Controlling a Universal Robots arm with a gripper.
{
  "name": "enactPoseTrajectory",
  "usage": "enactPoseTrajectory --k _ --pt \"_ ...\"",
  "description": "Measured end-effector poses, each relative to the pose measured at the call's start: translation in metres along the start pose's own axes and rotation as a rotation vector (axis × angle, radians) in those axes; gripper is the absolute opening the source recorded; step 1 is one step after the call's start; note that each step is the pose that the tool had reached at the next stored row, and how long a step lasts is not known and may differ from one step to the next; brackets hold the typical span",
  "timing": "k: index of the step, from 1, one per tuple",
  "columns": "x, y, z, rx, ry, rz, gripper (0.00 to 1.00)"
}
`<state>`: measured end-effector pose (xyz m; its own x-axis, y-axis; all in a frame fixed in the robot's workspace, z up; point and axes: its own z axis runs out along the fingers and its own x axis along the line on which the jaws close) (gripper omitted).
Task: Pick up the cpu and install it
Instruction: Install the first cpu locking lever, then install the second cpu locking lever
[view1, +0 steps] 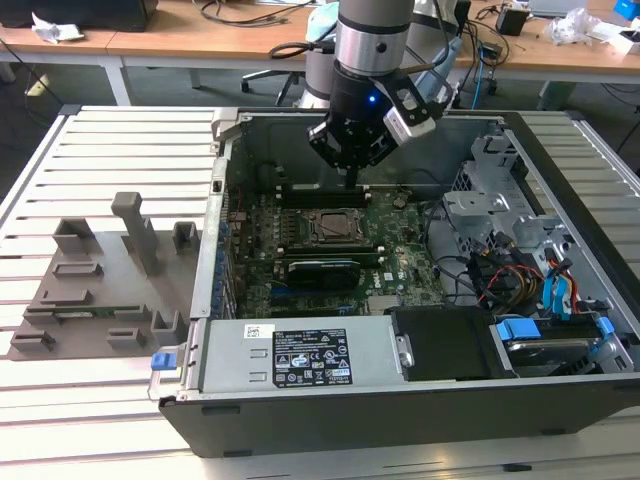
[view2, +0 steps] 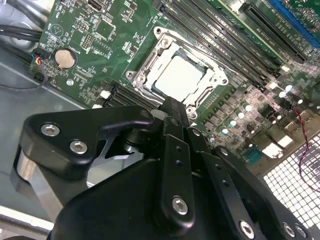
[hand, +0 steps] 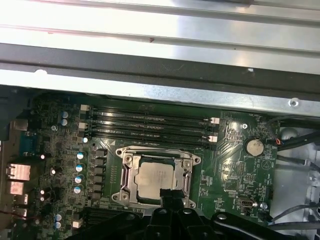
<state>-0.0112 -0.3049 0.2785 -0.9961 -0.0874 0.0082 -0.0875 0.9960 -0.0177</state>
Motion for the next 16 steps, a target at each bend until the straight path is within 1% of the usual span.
enactPoseTrajectory --k 9,11,13,15,16 --pt "0.0 -0.0001 -0.0005 0.0002 0.0001 0.0 0.11" --pt "0.0001 -0.001 -0.0005 0.0004 0.0003 0.0 0.11" --pt "0.0003 -0.0028 -0.0004 0.0002 0.0002 0.0 0.11" --pt "0.0007 -0.008 -0.0003 0.0001 0.0001 0.0 0.11" --pt "0.0009 -0.0095 -0.0002 0.0001 0.0001 0.0 0.11"
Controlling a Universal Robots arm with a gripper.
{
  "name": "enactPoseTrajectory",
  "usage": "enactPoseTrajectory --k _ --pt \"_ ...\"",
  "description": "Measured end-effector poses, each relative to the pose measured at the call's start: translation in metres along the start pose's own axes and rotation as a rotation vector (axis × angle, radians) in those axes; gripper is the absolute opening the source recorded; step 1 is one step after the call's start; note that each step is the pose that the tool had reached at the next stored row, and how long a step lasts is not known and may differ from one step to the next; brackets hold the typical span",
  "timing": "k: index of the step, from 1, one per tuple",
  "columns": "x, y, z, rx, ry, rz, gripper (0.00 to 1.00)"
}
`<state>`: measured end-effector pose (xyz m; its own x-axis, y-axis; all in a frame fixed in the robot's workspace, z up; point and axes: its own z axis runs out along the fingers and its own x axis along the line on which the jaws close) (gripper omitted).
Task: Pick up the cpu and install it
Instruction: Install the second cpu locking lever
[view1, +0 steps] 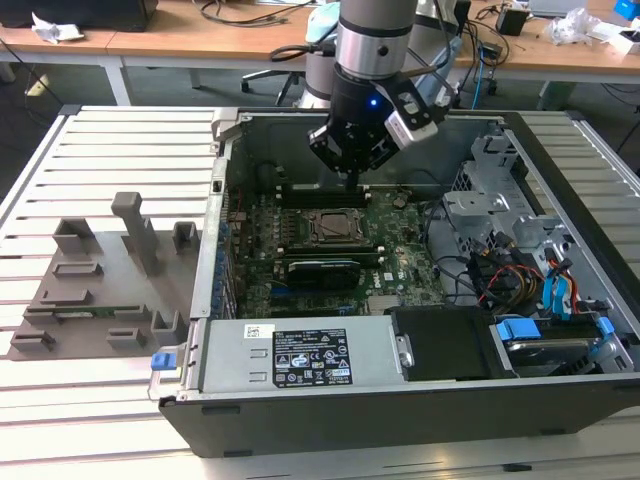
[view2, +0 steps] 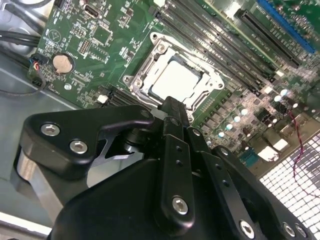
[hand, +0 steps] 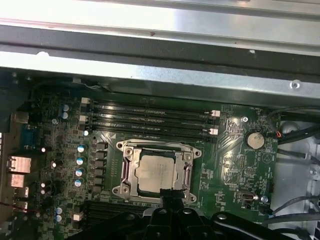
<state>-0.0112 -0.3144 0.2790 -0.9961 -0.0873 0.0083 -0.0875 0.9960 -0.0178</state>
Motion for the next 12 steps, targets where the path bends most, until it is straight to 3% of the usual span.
enactPoseTrajectory --k 5,7,12 --pt "0.0005 -0.0066 0.0001 0.0 0.0 0.0 0.11" --pt "0.0011 -0.0126 0.0003 0.0 0.0 0.0 0.11" --pt "0.0015 -0.0169 0.0005 0.0 0.0 0.0 0.11"
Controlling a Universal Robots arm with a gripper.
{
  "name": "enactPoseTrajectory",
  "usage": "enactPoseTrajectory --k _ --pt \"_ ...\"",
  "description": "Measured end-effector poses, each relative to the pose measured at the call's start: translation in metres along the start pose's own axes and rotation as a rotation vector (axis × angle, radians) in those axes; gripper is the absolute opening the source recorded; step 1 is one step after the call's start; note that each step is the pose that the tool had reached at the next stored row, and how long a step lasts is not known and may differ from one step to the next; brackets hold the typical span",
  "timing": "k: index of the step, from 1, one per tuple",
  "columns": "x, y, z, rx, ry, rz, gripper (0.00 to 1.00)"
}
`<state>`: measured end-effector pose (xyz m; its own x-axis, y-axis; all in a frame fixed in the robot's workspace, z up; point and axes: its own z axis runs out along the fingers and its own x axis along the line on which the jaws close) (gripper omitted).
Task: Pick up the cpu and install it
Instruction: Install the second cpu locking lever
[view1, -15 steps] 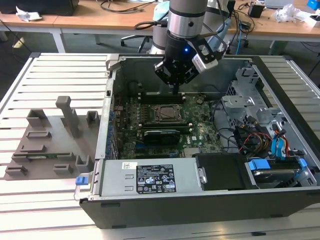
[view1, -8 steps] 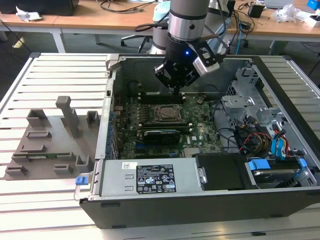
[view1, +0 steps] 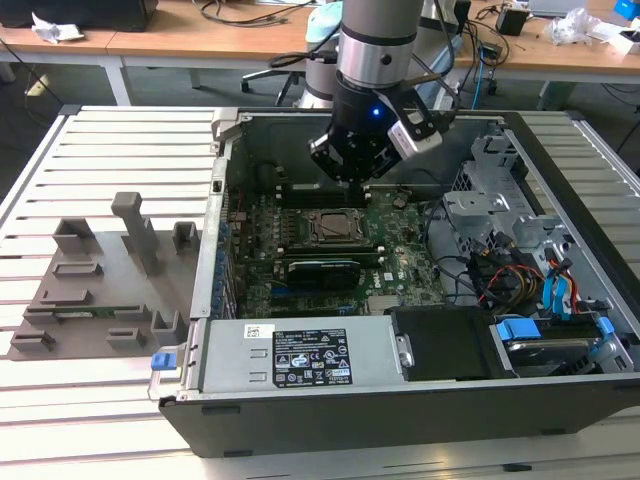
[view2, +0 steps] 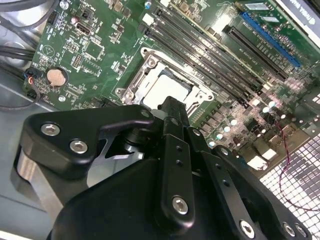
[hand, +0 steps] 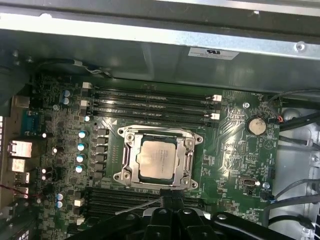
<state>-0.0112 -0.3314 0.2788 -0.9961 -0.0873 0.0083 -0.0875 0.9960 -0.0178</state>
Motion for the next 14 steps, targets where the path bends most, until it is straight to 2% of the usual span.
enactPoseTrajectory --k 7,9,11,12,14 --pt "0.0005 -0.0057 0.0006 0.0 0.0 0.0 0.11" --pt "0.0008 -0.0092 0.001 -0.0005 0.0001 0.0 0.11" --pt "0.0011 -0.0124 0.0015 -0.0044 -0.0004 0.0 0.11" --pt "0.0014 -0.0161 0.002 -0.0194 -0.0017 0.0 0.11" --pt "0.0021 -0.0237 0.0026 -0.0798 -0.007 -0.001 0.11"
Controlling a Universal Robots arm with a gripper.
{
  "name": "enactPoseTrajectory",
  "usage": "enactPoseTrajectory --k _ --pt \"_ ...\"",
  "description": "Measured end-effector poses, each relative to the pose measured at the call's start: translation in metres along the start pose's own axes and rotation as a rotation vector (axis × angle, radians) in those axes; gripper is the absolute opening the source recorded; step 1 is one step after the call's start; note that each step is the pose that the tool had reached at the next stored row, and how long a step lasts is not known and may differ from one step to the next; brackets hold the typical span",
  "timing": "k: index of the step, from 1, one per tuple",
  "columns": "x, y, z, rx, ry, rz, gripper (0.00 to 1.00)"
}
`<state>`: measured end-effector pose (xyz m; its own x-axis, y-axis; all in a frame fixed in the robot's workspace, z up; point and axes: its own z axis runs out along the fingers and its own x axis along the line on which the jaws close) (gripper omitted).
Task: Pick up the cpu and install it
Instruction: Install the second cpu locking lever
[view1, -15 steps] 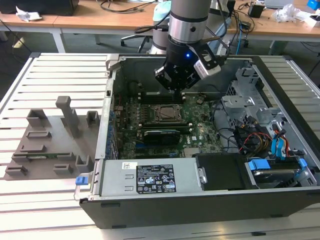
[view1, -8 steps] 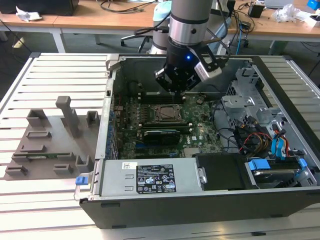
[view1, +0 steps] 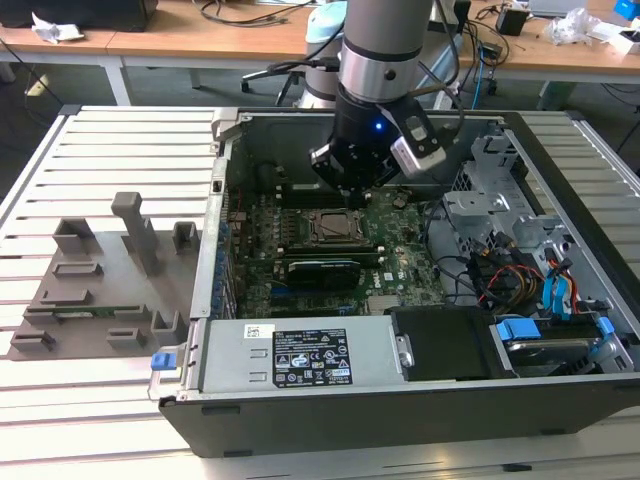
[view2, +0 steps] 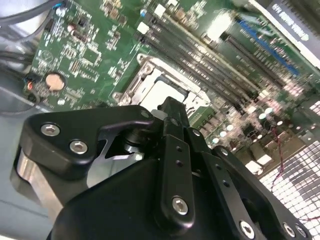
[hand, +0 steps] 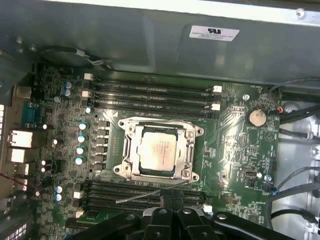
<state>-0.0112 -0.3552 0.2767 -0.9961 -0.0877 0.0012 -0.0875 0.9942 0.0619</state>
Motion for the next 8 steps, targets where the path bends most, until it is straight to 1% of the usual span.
enactPoseTrajectory --k 1,2,3,5,6,8 --pt "0.0003 -0.0026 -0.0001 -0.0159 -0.0014 0.0 0.11" --pt "0.0004 -0.0047 -0.0001 -0.0249 -0.0021 0.0 0.11" --pt "0.001 -0.011 -0.0001 -0.0403 -0.0035 0.0 0.11" --pt "0.0017 -0.0175 -0.0002 -0.0522 -0.0045 0.0 0.11" --pt "0.0024 -0.0247 -0.0002 -0.067 -0.0058 0.0 0.11" --pt "0.0028 -0.0287 -0.0001 -0.0728 -0.0064 -0.001 0.11"
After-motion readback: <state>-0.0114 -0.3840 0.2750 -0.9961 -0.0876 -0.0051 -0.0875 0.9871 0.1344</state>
